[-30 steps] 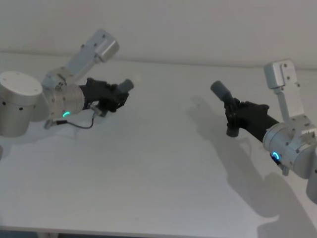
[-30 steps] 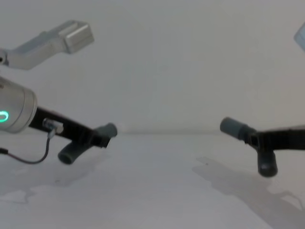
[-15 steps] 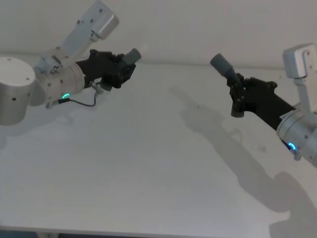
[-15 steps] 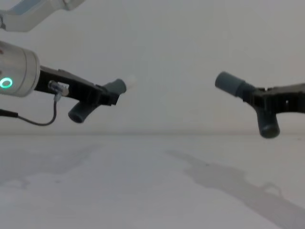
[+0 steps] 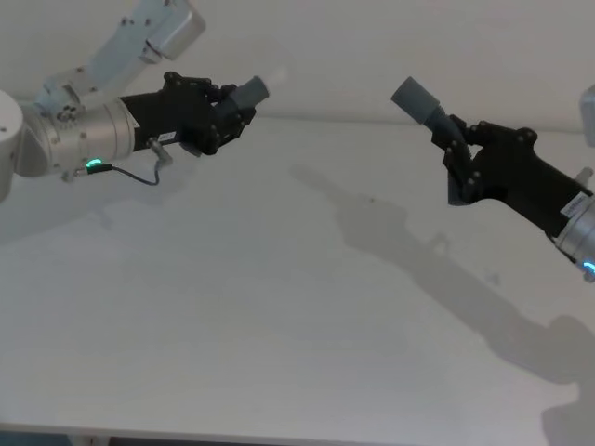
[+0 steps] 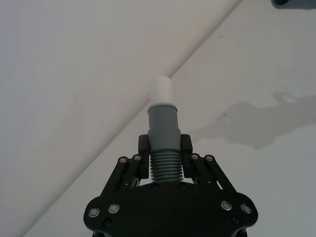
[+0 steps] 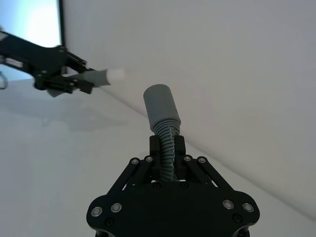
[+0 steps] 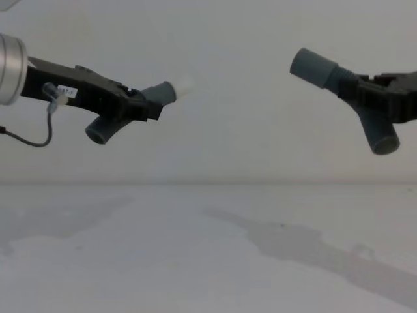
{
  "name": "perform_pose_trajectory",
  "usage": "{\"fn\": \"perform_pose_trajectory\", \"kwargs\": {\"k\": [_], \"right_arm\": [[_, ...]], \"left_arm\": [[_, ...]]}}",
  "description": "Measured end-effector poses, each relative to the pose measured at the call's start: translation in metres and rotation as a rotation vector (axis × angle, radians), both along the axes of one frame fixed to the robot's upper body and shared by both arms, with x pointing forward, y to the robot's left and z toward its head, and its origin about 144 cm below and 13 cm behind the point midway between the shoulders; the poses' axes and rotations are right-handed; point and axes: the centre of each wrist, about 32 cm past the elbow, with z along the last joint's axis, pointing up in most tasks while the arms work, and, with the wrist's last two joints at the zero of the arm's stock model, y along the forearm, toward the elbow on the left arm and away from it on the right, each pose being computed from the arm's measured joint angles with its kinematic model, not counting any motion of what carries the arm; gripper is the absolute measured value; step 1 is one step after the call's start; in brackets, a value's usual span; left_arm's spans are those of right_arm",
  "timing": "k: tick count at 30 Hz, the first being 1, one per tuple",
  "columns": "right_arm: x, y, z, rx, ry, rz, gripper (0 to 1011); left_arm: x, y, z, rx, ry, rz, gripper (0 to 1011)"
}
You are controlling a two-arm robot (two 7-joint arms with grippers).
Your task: Use both hands to pick up one end of the pipe from the table, align the ends, and insert them.
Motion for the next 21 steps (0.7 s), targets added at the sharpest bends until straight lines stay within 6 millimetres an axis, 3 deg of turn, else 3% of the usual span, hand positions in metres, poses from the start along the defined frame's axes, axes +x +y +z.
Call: {"fn": "perform_pose_trajectory", "kwargs": {"k": [12, 21], "right_arm": [[0.011, -0.028, 0.009, -0.042, -0.081, 0.213, 157], [0.017, -0.039, 0.018, -0.119, -0.101, 0.348, 157]], "left_arm": [[0.008, 0.019, 0.016, 0.051, -0.002, -0.173, 354], [0.013, 0.022, 0.031, 0.082, -0.017, -0.291, 354]]}}
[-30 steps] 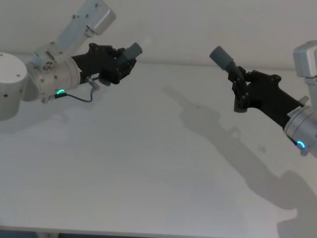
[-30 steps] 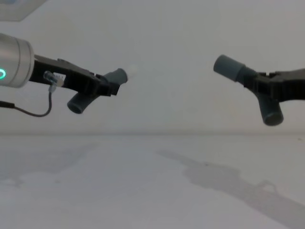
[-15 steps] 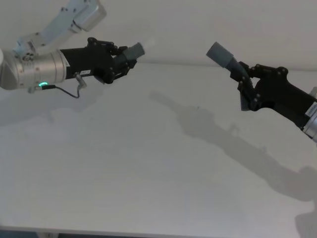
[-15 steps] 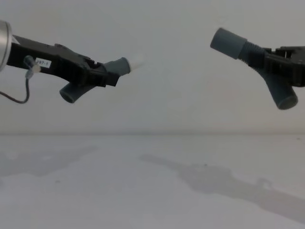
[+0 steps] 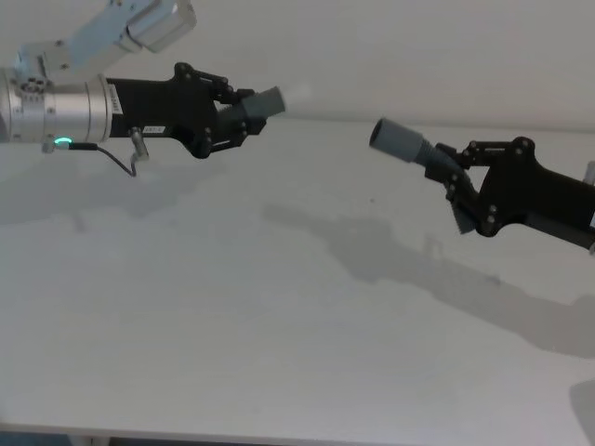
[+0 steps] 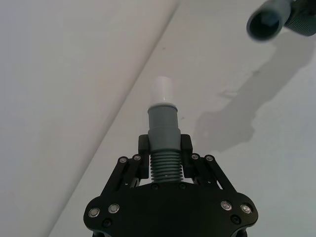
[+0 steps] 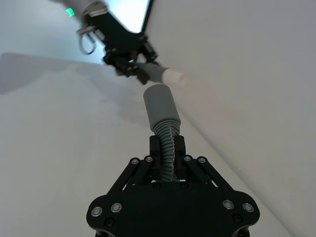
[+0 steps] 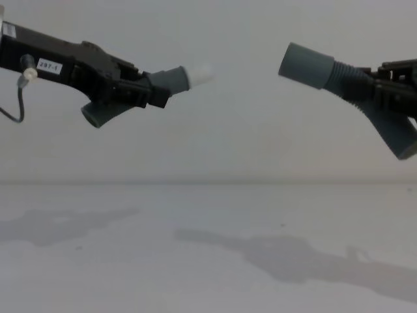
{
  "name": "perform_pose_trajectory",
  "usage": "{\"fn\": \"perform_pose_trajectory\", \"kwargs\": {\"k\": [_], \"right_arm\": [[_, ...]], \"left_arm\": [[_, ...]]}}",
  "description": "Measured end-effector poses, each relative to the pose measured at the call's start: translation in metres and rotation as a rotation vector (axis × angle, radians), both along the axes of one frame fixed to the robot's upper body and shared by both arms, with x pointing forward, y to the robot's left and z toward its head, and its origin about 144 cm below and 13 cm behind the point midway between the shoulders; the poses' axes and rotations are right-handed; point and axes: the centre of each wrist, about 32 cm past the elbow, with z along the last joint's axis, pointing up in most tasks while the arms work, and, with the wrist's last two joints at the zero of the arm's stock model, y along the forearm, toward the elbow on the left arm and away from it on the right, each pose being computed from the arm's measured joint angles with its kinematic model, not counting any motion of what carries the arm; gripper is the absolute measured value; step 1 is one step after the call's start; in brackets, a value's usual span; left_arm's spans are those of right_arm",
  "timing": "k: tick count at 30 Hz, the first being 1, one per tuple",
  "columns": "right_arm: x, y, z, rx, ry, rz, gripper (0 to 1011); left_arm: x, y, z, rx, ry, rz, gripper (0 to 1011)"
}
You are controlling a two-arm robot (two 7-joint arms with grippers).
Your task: Use both hands to pick up one end of the pipe from the table, align the ends, and insert them.
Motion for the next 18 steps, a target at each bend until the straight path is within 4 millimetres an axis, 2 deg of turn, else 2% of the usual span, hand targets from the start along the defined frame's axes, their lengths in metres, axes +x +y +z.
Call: {"fn": "perform_pose_trajectory", "kwargs": {"k": [18], "right_arm": [[0.002, -0.002, 0.014, -0.158, -0.020, 0.147, 156]], "left_arm": [[0.005, -0.005, 0.021, 0.089, -0.010, -0.209, 354]]}}
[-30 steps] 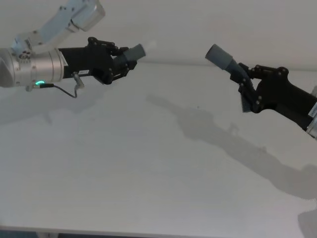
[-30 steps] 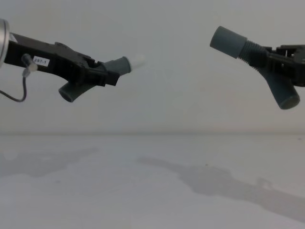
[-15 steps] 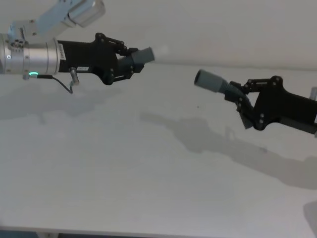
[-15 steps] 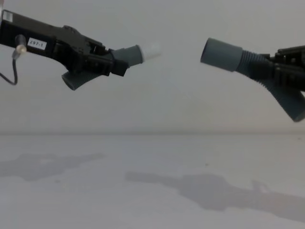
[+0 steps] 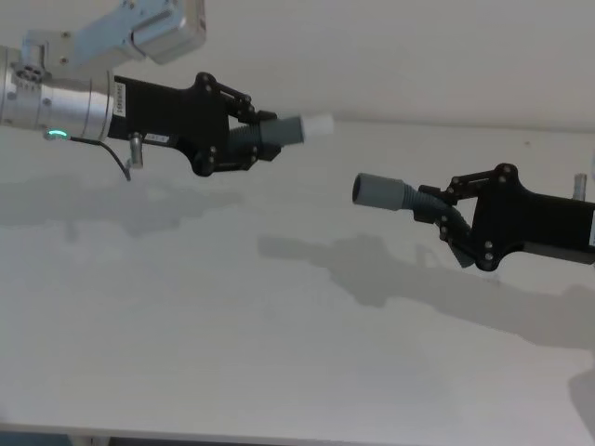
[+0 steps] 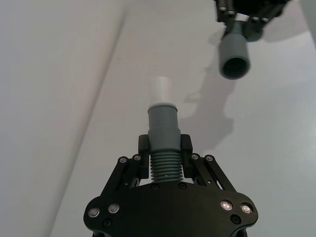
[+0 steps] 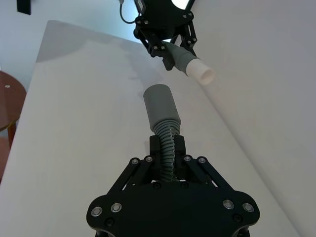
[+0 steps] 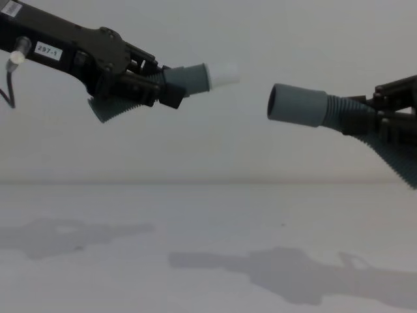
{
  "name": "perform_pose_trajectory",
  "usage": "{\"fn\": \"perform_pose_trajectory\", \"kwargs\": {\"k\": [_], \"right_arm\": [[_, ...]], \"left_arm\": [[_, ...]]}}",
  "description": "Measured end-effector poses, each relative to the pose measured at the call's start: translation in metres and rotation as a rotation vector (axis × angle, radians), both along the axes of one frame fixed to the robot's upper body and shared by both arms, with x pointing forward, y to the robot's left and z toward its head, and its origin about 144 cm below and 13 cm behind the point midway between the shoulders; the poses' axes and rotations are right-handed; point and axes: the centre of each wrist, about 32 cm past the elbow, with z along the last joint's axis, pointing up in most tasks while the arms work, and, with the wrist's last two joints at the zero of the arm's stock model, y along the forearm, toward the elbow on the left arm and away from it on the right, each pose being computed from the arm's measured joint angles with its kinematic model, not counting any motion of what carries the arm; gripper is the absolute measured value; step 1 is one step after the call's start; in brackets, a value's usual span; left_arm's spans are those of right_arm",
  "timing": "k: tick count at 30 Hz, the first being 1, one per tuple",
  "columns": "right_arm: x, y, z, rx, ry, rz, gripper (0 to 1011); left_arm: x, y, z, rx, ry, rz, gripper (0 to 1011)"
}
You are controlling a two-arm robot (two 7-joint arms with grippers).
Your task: Use both hands to pick up one end of the pipe from the table, align the ends, and insert them.
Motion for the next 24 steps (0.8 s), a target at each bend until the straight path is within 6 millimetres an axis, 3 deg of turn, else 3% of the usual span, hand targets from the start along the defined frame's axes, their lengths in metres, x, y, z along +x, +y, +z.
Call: {"fn": "perform_pose_trajectory", "kwargs": {"k": [24], "right_arm": [[-0.0022, -0.0003, 0.0032, -0.047, -0.011, 0.033, 156]], "left_arm": [[-0.0013, -0.0070, 0.0050, 0.135, 0.031, -0.187, 354]]}}
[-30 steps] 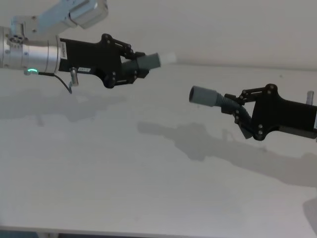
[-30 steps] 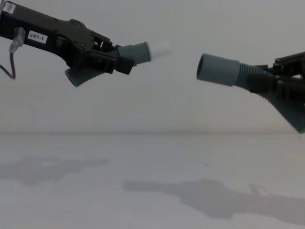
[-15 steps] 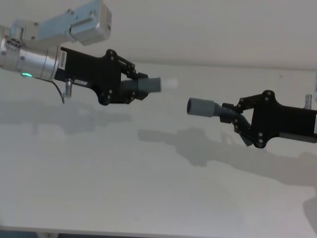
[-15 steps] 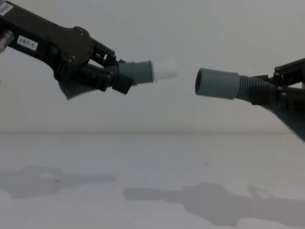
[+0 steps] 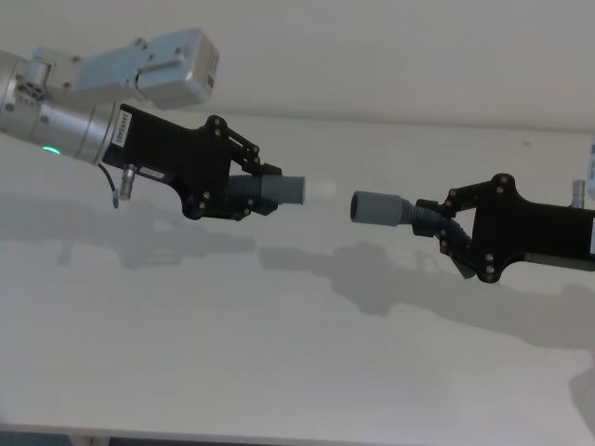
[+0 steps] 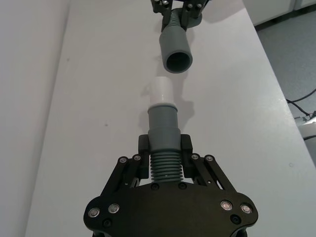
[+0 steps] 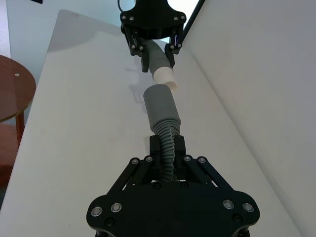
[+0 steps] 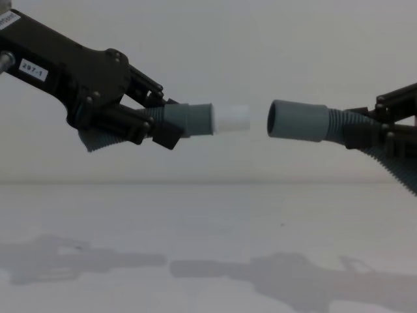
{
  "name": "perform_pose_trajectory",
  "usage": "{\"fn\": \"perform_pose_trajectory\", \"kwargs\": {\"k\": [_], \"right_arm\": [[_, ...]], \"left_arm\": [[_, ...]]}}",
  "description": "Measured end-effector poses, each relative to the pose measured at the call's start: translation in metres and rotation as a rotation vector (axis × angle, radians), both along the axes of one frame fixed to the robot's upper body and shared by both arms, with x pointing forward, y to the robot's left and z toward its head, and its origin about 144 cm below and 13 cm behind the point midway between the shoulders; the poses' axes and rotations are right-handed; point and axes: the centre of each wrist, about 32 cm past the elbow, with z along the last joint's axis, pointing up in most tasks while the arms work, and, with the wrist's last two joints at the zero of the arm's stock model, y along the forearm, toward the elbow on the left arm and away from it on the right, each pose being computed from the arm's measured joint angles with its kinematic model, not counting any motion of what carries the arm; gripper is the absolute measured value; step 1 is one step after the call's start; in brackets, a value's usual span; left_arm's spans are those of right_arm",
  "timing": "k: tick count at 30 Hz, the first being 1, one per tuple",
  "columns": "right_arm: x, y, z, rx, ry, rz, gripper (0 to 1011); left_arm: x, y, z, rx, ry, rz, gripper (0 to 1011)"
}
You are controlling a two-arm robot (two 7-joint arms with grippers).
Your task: Use both hands to pick up one end of the pipe from the table, align the ends, and insert them.
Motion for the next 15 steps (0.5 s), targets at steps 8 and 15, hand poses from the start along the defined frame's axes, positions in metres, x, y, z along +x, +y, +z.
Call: {"fn": "perform_pose_trajectory", "kwargs": {"k": [8, 15], "right_arm": [[-0.0003, 0.0002, -0.0002, -0.007, 0.000, -0.003, 156], [-0.0008, 0.0010, -0.0008, -0.012, 0.004, -0.008, 156]], "left_arm": [[-0.0006, -0.0018, -0.0012, 0.010, 0.008, -0.015, 354], [-0.0019, -0.0035, -0.0016, 0.016, 0.016, -0.021, 354]]}}
